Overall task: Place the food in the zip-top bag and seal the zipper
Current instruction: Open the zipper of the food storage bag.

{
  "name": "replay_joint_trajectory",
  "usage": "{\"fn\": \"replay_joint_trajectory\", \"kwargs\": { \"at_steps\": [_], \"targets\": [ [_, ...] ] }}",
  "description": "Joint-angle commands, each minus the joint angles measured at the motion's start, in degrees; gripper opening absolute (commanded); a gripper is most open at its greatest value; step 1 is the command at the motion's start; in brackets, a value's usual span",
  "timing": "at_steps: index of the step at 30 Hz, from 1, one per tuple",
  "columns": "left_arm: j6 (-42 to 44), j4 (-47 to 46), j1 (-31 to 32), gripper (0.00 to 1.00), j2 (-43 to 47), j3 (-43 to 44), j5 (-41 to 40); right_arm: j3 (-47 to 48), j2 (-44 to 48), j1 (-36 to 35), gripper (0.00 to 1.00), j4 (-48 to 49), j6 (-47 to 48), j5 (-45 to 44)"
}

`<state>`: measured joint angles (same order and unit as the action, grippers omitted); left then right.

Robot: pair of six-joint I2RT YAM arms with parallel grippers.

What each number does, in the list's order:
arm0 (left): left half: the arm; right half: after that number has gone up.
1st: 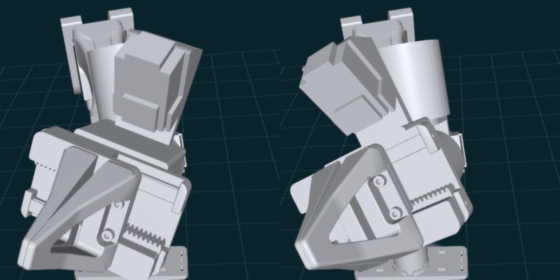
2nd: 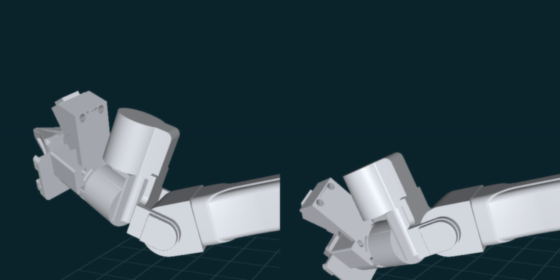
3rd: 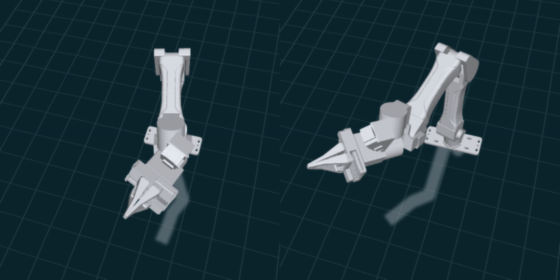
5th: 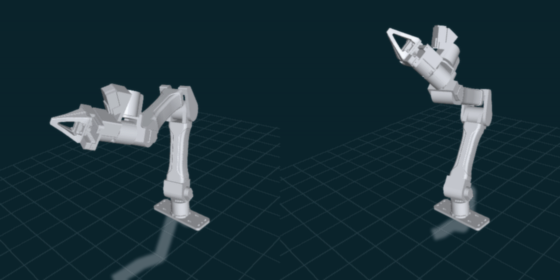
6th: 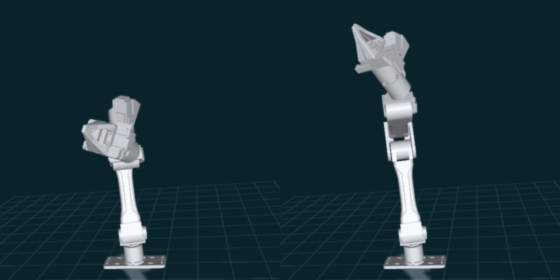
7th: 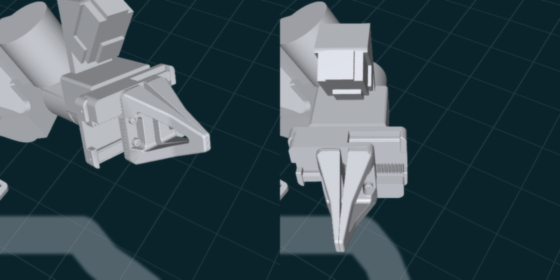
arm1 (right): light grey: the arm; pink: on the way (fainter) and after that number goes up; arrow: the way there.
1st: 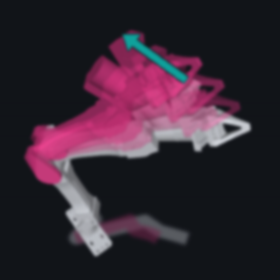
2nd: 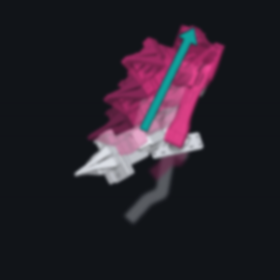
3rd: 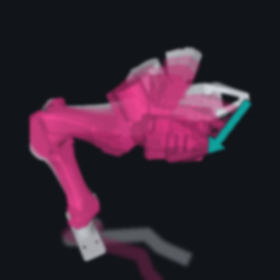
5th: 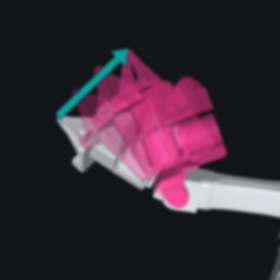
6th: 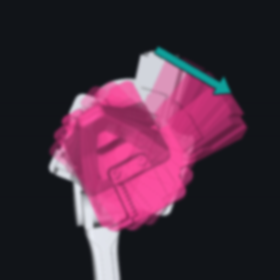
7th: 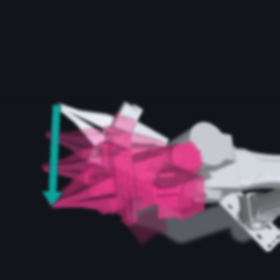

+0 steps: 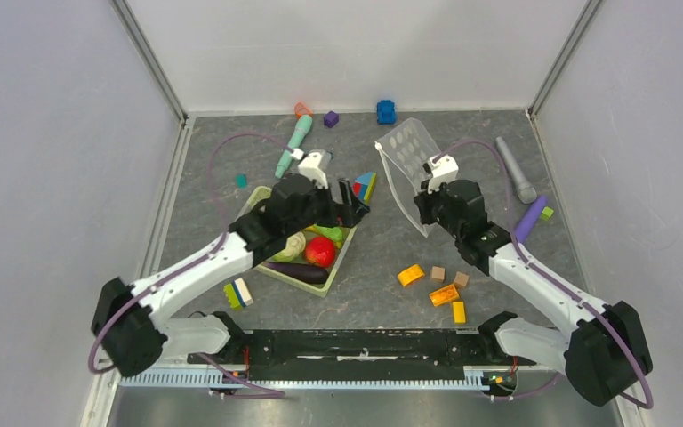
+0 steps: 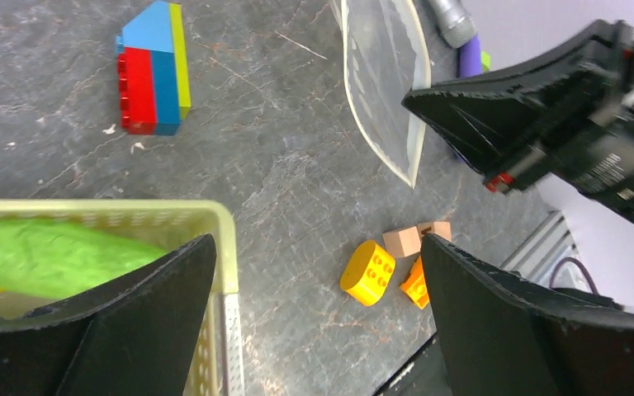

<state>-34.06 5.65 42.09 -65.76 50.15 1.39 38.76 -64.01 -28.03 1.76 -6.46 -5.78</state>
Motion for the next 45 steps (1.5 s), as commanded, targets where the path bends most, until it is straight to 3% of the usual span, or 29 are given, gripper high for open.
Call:
{"fn": "replay_joint_trajectory", "kwargs": {
  "at_steps": [1, 13, 16, 21, 23, 25, 28, 32, 38, 41, 45],
  "targets": [
    [-1.51, -2.58, 4.77, 1.00, -7.66, 7.10, -8.04, -2.24, 2.86, -0.30, 0.00, 6.54, -5.88, 10.21],
    [-2.33, -3.95, 8.36, 1.00, -19.82, 14.08, -16.32, -7.24, 8.08, -0.62, 0.00, 14.44, -8.47, 22.48],
    [-2.59, -3.37, 8.36, 0.95, -20.20, 14.10, -17.47, -7.97, 9.48, -0.63, 0.00, 14.98, -8.61, 23.10],
    [-2.78, -4.69, 8.45, 0.69, -19.77, 13.36, -16.95, -8.68, 11.31, -0.64, 0.00, 15.54, -9.38, 23.87],
    [-2.56, -5.18, 8.54, 0.43, -19.66, 13.26, -16.54, -9.04, 11.62, -0.62, 0.00, 15.46, -9.12, 23.53],
    [-2.78, -4.04, 8.69, 0.03, -19.20, 13.74, -15.70, -8.99, 11.66, -0.62, 0.03, 14.56, -7.44, 19.72],
    [-1.35, -1.61, 10.66, 0.02, -17.36, 15.23, -16.06, -6.65, 10.06, -0.62, 0.20, 10.17, -5.15, 13.36],
    [-0.66, 3.59, 13.58, 0.02, -17.07, 19.08, -20.69, -4.31, 7.70, -0.80, 0.45, 10.88, -3.26, 16.50],
    [0.46, 4.99, 17.07, 0.02, -19.11, 23.40, -20.86, -1.48, 3.93, -2.42, 0.67, 13.93, -2.11, 15.19],
    [1.20, 6.22, 17.97, 0.02, -19.67, 24.86, -21.22, -1.06, 3.00, -3.51, 0.63, 14.99, -2.20, 11.17],
    [1.37, 8.84, 18.18, 0.02, -17.95, 24.18, -25.38, -0.26, 3.97, -3.52, 0.39, 10.63, -3.49, -1.58]
  ]
}}
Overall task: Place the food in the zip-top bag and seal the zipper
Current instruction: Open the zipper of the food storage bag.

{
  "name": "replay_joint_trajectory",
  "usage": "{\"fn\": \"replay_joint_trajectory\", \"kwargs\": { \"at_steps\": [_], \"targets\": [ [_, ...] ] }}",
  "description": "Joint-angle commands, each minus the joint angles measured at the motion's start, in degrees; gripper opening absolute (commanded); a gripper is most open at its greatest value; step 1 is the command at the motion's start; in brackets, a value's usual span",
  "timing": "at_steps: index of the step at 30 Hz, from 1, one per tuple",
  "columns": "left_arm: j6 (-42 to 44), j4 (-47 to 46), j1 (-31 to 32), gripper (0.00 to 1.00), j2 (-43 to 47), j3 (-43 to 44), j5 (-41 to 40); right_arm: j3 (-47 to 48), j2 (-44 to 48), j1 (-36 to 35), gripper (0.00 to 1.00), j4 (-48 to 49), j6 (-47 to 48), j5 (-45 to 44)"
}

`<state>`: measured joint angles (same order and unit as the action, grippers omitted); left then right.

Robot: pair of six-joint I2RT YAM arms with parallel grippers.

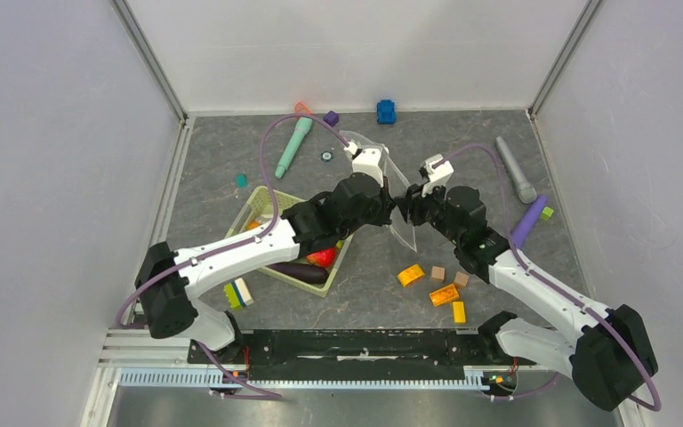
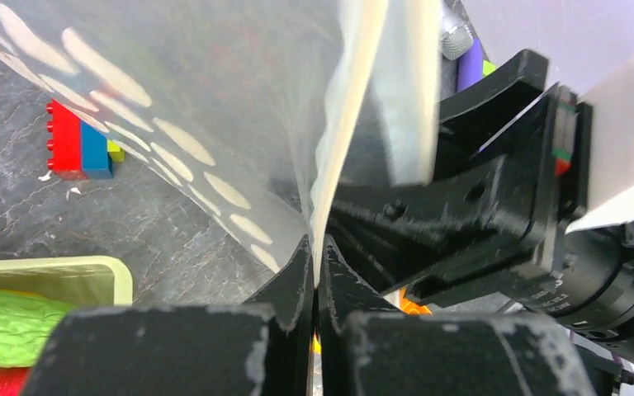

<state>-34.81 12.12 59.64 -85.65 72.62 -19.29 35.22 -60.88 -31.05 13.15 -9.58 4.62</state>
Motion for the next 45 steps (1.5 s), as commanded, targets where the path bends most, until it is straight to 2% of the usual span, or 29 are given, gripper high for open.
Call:
{"fn": "replay_joint_trajectory", "kwargs": {
  "at_steps": [1, 5, 9, 15, 20, 23, 25, 28, 29, 32, 35, 37, 38, 45],
  "targets": [
    [2.04, 3.52, 0.65, 0.02, 2.48, 1.42, -7.04, 3.83, 1.14, -0.50, 0.34, -2.72, -0.39, -14.72],
    [2.24, 8.59, 0.30, 0.02, 4.72, -0.35, -14.44, 8.38, 0.69, -0.25, 0.21, -13.55, 1.60, -25.91],
    [0.68, 12.21, -1.13, 0.02, 5.42, -2.40, -20.35, 14.04, -1.26, 2.16, 0.17, -24.95, 1.43, -33.99],
    [-0.39, 10.51, -7.27, 0.02, 1.94, -2.50, -14.59, 20.97, -3.13, 6.62, 0.15, -36.17, 3.79, -35.01],
    [2.00, 8.46, -9.80, 0.02, -6.42, 3.83, -10.97, 23.20, -2.62, 7.14, 0.17, -43.75, 2.10, -38.44],
    [3.16, 9.27, -9.65, 0.07, -11.53, 9.27, -4.30, 22.90, -2.12, 7.14, 0.18, -46.28, 0.86, -37.19],
    [3.42, 5.12, -9.54, 0.16, -13.59, 9.79, 3.45, 20.75, -0.99, 7.14, 0.19, -44.43, 1.19, -30.49],
    [3.42, -0.80, -8.93, 0.36, -15.77, 9.52, 10.47, 14.57, 1.96, 7.18, 0.32, -36.08, 2.43, -15.83],
    [3.19, -1.90, -8.72, 0.37, -16.38, 9.62, 11.28, 12.71, 2.85, 7.15, 0.32, -32.91, 1.90, -12.05],
    [2.23, -3.07, -8.44, 0.43, -17.74, 9.71, 11.77, 6.58, 5.17, 7.14, 0.26, -24.35, -2.19, -3.44],
    [1.82, -3.33, -8.18, 0.58, -17.74, 8.68, 13.99, 4.00, 5.18, 7.14, 0.19, -20.96, -4.39, -3.51],
    [2.78, -3.41, -7.60, 0.81, -16.31, 7.34, 15.41, 3.17, 4.49, 7.06, 0.16, -20.39, -5.72, -6.64],
    [3.52, -3.42, -7.00, 0.98, -14.98, 6.34, 15.39, 2.94, 4.04, 7.08, 0.13, -20.29, -6.73, -8.26],
    [6.77, -2.38, -4.31, 1.00, -1.88, -1.98, 14.06, 4.44, -0.16, 5.42, 0.10, -19.29, -9.46, -13.58]
  ]
}}
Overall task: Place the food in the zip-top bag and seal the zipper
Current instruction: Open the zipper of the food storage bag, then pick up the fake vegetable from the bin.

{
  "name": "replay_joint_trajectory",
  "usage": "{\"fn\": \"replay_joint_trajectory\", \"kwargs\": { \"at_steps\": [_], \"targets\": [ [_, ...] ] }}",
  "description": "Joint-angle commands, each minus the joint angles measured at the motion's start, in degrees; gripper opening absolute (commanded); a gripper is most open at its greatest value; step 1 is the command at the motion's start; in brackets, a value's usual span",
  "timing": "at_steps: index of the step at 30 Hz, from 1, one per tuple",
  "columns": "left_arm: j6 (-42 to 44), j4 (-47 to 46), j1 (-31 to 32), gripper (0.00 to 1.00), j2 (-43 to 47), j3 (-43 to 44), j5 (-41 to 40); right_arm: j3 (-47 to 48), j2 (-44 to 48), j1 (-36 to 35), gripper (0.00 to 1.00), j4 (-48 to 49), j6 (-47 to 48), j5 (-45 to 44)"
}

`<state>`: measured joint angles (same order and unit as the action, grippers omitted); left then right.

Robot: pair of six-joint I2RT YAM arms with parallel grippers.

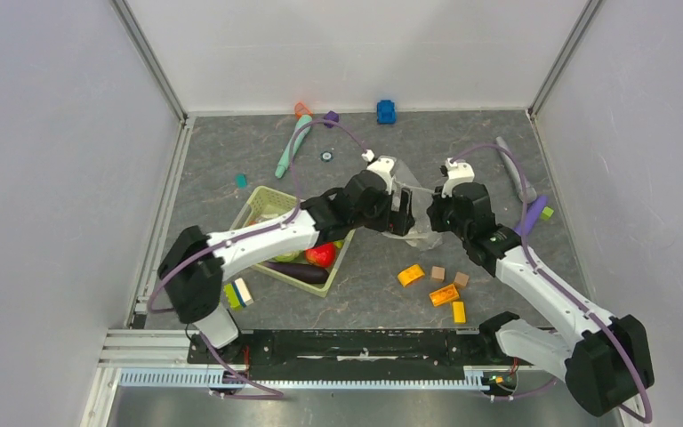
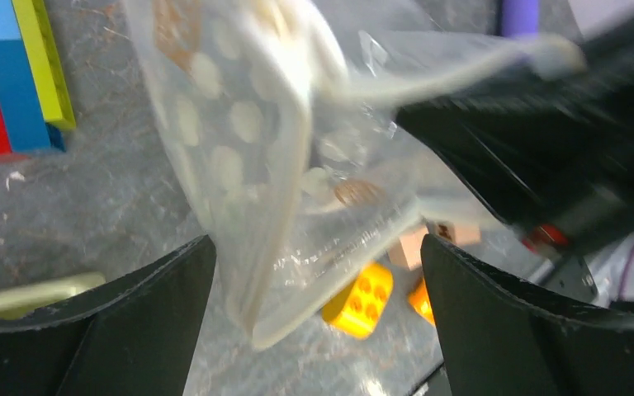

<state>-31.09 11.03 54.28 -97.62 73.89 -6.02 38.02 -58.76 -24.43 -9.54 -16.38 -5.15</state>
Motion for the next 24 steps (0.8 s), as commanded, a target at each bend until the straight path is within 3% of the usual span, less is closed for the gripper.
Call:
{"fn": "replay_joint_trajectory", "kwargs": {
  "at_steps": [1, 7, 12, 17, 20, 24],
  "targets": [
    [3.08, -1.11, 1.06, 1.00, 12.13, -5.22, 0.76, 1.94, -3.05, -1.42, 0.10, 3.23, -3.04, -4.63],
    [2.25, 0.04, 1.09, 1.00, 26.87, -15.08, -1.48, 2.01, -6.03, -2.50, 0.09, 3.13, -5.78, -9.45],
    [-2.75, 9.75, 1.01, 1.00, 35.17, -19.00, -15.06, 2.12, -6.65, -3.64, 0.08, 3.43, -7.13, -11.50],
    [-10.76, 15.99, -0.68, 1.00, 37.50, -21.89, -26.37, 1.93, -7.07, -5.03, 0.08, 3.73, -7.53, -14.27],
    [-13.64, 14.73, -5.40, 1.00, 36.43, -23.24, -23.74, 1.84, -7.54, -5.69, 0.08, 3.92, -7.81, -15.41],
    [-13.99, 6.18, -11.49, 1.00, 34.43, -26.93, -18.84, 1.68, -8.20, -6.08, 0.08, 4.27, -7.61, -15.83]
  ]
}}
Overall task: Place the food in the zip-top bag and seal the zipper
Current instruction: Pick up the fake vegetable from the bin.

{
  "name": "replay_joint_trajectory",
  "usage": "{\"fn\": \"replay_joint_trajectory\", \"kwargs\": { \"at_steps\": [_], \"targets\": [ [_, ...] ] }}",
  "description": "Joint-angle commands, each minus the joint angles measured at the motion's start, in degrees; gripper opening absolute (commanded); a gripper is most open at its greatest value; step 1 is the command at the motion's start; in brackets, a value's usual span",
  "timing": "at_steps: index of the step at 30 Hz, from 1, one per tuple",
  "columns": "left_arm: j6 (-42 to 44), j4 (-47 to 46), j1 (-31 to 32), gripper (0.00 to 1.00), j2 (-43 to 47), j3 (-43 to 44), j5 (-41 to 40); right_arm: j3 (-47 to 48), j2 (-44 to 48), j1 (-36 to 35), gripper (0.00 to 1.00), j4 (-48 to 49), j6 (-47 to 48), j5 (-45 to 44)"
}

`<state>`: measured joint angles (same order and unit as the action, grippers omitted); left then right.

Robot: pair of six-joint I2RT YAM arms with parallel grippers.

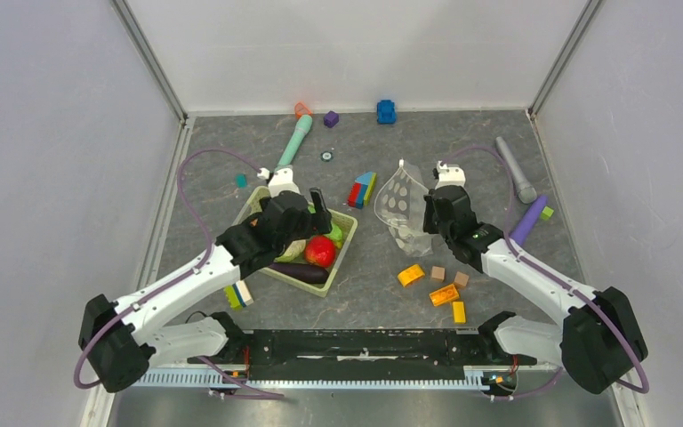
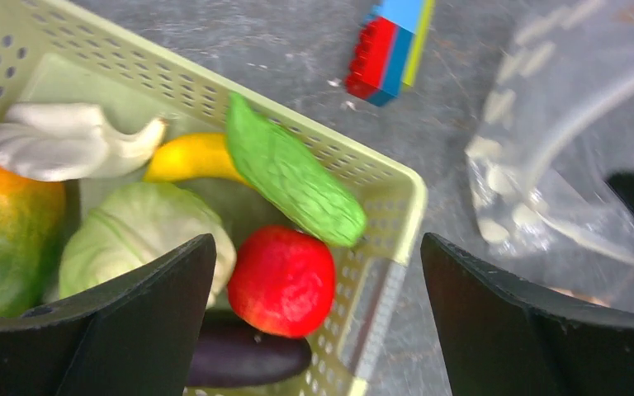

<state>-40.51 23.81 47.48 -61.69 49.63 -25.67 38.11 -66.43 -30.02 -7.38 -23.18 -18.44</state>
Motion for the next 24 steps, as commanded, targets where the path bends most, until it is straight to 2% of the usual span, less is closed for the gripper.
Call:
{"fn": "replay_joint_trajectory", "kwargs": {
  "at_steps": [1, 6, 11, 15, 22, 24],
  "targets": [
    [-5.09, -8.36, -6.19, 1.00, -2.15, -3.51, 1.30, 1.55, -0.65, -0.53, 0.08, 2.17, -0.76, -2.60],
    [-7.49, -16.52, -12.52, 1.00, -6.53, -6.78, 7.04, 1.27, -0.72, -1.21, 0.08, 3.14, -0.73, -2.47],
    [-8.72, -20.59, -14.13, 0.98, -10.94, -7.31, 9.53, 1.10, -0.46, -1.68, 0.08, 3.32, -0.71, -2.93],
    [-10.08, -22.95, -14.53, 0.87, -13.70, -7.78, 10.38, 0.57, -0.01, -1.88, 0.08, 4.15, -0.83, -3.01],
    [-10.29, -23.33, -14.53, 0.80, -17.93, -7.19, 10.40, 0.83, -0.21, -2.05, 0.08, 2.73, -0.80, -5.68],
    [-10.20, -23.44, -14.53, 0.74, -18.58, -7.09, 10.29, 0.83, -0.20, -2.10, 0.08, 2.81, -0.81, -5.48]
  ]
}}
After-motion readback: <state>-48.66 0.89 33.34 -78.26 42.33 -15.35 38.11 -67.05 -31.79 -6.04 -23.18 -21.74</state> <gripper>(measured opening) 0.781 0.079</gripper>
